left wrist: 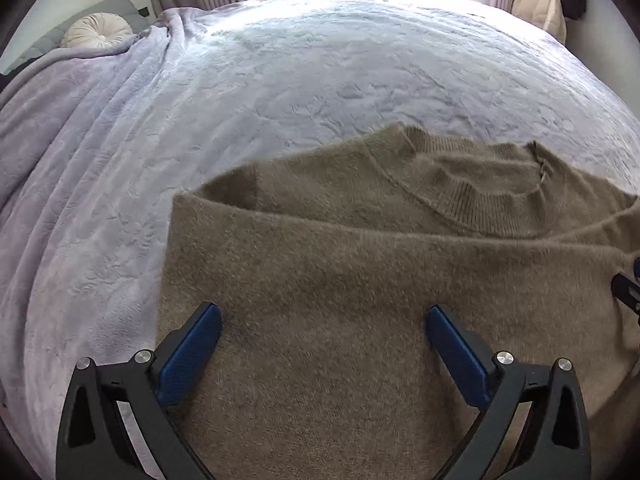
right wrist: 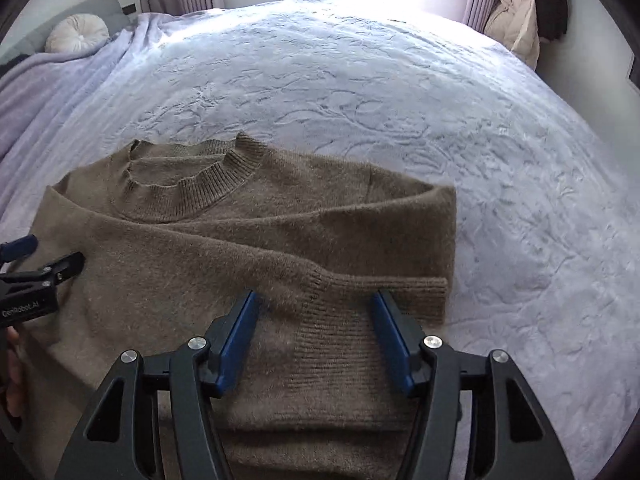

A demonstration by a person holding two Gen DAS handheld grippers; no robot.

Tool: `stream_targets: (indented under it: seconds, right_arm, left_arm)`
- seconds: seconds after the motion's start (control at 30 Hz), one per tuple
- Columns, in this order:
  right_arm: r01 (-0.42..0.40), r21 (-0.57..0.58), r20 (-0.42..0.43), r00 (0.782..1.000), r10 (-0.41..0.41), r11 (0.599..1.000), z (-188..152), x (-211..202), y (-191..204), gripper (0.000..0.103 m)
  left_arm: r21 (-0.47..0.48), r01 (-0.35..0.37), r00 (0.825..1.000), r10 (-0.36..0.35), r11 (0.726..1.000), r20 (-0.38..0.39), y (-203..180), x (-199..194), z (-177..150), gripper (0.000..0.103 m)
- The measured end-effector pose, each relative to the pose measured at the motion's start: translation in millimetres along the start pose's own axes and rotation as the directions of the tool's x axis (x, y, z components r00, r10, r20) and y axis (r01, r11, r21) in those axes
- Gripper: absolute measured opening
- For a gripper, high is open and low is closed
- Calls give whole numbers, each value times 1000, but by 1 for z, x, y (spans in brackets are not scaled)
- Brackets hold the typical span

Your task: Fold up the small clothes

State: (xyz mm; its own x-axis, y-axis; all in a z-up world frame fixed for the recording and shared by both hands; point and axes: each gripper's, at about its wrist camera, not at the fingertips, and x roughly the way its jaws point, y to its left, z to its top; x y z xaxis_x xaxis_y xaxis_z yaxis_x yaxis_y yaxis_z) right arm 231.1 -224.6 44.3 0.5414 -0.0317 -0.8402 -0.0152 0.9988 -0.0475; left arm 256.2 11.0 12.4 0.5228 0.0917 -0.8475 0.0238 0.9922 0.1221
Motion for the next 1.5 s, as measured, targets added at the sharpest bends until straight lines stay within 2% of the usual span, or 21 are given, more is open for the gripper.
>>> stream_targets:
  seconds: [0.07, 0.13, 0.27, 0.37, 0.43, 0.53, 0.73, 0.97, 1.3, 1.4, 1.5]
  right_arm:
    - [-39, -13, 35, 999, 39, 999, 2, -18, 6, 63]
    - [-45, -40, 55, 997, 47, 998, -6, -33, 12, 65]
    - [-77, -54, -15, 997, 76, 996, -33, -33, 24, 65]
    - [-94, -60, 8, 996, 94, 994, -57, -47, 25, 66]
    - [-79, -65, -6, 997, 78, 995, -70, -47, 26, 66]
    - [-69, -69, -57, 996, 65, 995, -90, -40, 26, 67]
    - [-31, -110, -52, 998, 25, 993, -115, -59, 34, 71]
    - [-45, -126, -70, 997, 36, 991, -152, -84, 32, 75]
    - [-26, -163, -51, 999, 18, 986, -204, -113, 35, 75]
    - [-23, -192, -51, 999, 14, 981, -224, -125, 34, 75]
    - [-7, -256, -47, 999, -5, 967, -247, -138, 36, 75]
  left_arm:
    - [12, 11, 999, -11, 1000, 43, -1, -12, -2, 103]
    - [24, 33, 999, -34, 999, 40, -2, -16, -9, 103]
    - [17, 55, 998, -55, 998, 13, -2, -21, -33, 103]
    - [29, 62, 998, -63, 998, 31, -1, -33, -58, 103]
    - [38, 51, 997, -52, 998, 48, -1, -39, -69, 103]
    - [18, 64, 998, -64, 998, 12, 1, -38, -83, 103]
    - [-20, 80, 996, -81, 997, -28, 11, -46, -117, 103]
    - [34, 62, 998, -62, 997, 1, 15, -67, -155, 103]
    - [25, 47, 999, -47, 999, 20, 18, -92, -201, 103]
    - [11, 59, 998, -59, 998, 11, 18, -101, -219, 103]
    - [34, 47, 999, -48, 998, 18, 13, -114, -240, 103]
